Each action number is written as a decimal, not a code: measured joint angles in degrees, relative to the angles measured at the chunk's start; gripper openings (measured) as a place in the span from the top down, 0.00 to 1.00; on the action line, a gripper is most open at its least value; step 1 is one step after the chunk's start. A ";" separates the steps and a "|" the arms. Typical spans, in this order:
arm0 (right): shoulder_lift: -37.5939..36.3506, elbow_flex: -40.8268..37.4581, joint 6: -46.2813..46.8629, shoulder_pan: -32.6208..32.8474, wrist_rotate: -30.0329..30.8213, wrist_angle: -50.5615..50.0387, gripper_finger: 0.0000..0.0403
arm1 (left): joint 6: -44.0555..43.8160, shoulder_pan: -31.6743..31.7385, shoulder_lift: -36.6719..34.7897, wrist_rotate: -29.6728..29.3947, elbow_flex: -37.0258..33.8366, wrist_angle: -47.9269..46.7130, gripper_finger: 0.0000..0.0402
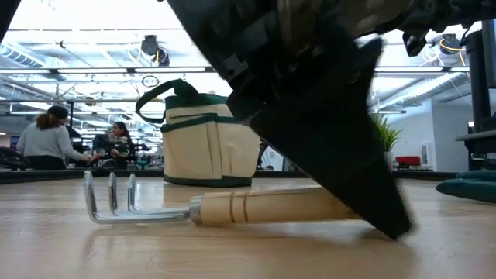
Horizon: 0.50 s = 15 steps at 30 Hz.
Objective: Pick & Place Garden tools in Gardening bag
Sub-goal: Put the hand rake into the gardening bag
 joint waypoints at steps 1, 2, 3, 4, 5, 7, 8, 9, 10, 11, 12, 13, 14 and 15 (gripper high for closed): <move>0.00 0.00 0.08 0.00 0.02 0.00 1.00 | -0.04 0.15 -0.48 -1.21 -0.08 -0.37 0.83; 0.00 0.00 0.17 0.00 0.02 0.00 1.00 | -0.11 0.47 -1.22 -2.60 -0.17 -0.94 0.83; 0.00 0.00 0.17 0.00 0.02 0.00 1.00 | -0.11 0.77 -2.20 -4.36 -0.42 -1.98 0.83; 0.00 0.00 0.20 0.00 0.02 0.00 1.00 | -0.12 1.09 -3.21 -5.74 -0.41 -1.92 0.83; 0.00 0.00 0.20 0.00 0.02 0.00 1.00 | -0.13 1.39 -4.50 -7.12 -0.32 -2.04 0.83; 0.00 0.00 0.20 0.00 0.04 0.00 1.00 | -0.18 1.94 -7.46 -9.83 -0.12 -3.60 0.83; 0.00 0.00 0.20 0.00 0.04 0.00 1.00 | -0.25 2.24 -9.00 -10.93 -0.10 -4.25 0.83; 0.00 0.00 0.20 0.00 0.04 0.00 1.00 | -0.32 2.58 -10.28 -11.99 -0.08 -4.39 0.83; 0.00 0.00 0.21 0.00 0.04 0.00 1.00 | -0.27 2.95 -11.71 -13.00 -0.08 -4.42 0.83; 0.00 0.00 0.20 0.00 0.04 0.00 1.00 | 0.08 3.29 -13.32 -14.27 -0.10 -4.68 0.83; 0.00 0.00 0.22 0.00 0.04 0.00 1.00 | 0.73 3.74 -14.95 -15.89 -0.10 -4.55 0.83; 0.00 0.00 0.22 -0.01 0.04 0.00 1.00 | 1.40 4.16 -16.78 -17.72 -0.10 -3.97 0.83; 0.00 0.00 0.22 0.00 0.06 0.00 1.00 | 2.23 4.49 -18.78 -19.73 -0.09 -3.79 0.83; 0.00 -0.01 0.22 0.00 0.05 0.00 1.00 | 3.05 4.91 -20.56 -21.73 -0.01 -3.69 0.83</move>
